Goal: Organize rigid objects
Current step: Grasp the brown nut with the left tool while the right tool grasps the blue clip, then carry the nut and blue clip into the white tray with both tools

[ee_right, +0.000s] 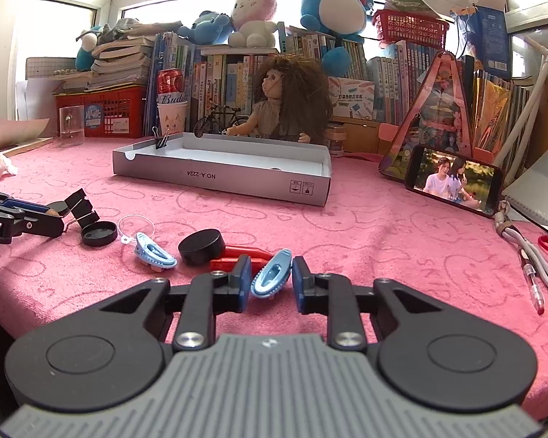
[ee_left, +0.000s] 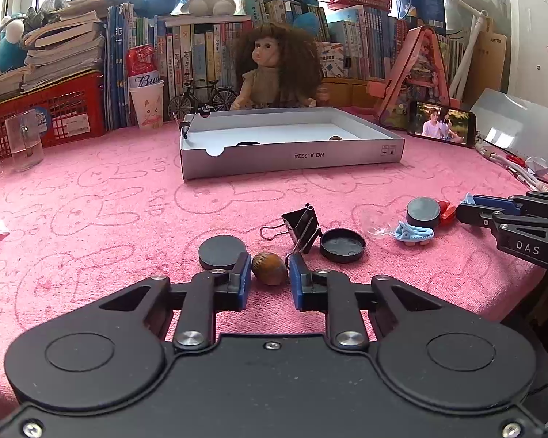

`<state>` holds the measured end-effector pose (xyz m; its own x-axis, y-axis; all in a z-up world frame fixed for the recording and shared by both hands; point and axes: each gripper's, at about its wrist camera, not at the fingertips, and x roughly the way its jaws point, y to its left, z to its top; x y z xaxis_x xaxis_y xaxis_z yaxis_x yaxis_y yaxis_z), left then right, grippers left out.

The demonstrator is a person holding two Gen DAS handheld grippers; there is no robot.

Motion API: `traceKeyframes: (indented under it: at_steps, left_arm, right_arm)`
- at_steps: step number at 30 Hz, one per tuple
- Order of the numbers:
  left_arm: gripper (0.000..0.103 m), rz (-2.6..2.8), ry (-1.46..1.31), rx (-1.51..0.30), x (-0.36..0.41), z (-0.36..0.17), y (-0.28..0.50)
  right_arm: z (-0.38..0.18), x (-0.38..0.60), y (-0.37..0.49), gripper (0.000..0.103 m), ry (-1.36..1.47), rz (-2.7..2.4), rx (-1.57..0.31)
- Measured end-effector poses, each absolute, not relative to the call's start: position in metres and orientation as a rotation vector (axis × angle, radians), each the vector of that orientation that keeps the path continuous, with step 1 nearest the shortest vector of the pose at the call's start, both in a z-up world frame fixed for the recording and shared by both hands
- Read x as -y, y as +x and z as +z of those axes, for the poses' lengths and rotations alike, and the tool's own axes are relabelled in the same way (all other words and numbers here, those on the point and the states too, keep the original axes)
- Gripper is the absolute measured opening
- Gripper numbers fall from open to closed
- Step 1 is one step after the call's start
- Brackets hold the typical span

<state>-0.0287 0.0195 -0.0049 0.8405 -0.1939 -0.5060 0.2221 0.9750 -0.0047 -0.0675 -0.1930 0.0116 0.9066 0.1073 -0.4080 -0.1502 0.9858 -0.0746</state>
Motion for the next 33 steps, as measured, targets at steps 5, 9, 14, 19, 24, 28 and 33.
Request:
traceKeyframes:
  at_steps: [5,9,14,19,24,28,33]
  left_arm:
    - [0.019,-0.219,0.026,-0.521,-0.021,0.000,-0.027]
    - [0.019,-0.211,0.022,-0.516,-0.021,0.002,-0.026]
    - [0.019,-0.212,0.015,-0.506,-0.020,0.006,-0.025]
    - [0.019,-0.209,0.003,-0.492,-0.019,0.011,-0.022]
    - [0.019,-0.198,-0.012,-0.486,-0.019,0.014,-0.016]
    - [0.019,-0.188,-0.015,-0.481,-0.017,0.015,-0.012]
    - [0.019,-0.183,-0.025,-0.474,-0.016,0.017,-0.008]
  right_arm:
    - [0.014,0.196,-0.064,0.028,-0.096,0.121,-0.413]
    - [0.016,0.196,-0.063,0.028,-0.092,0.114,-0.402]
    - [0.020,0.195,-0.061,0.028,-0.086,0.105,-0.385]
    - [0.024,0.195,-0.055,0.028,-0.077,0.097,-0.383]
    - [0.026,0.192,-0.050,0.028,-0.068,0.090,-0.376]
    - [0.027,0.190,-0.046,0.028,-0.043,0.082,-0.378]
    - [0.028,0.186,-0.041,0.028,-0.029,0.086,-0.380]
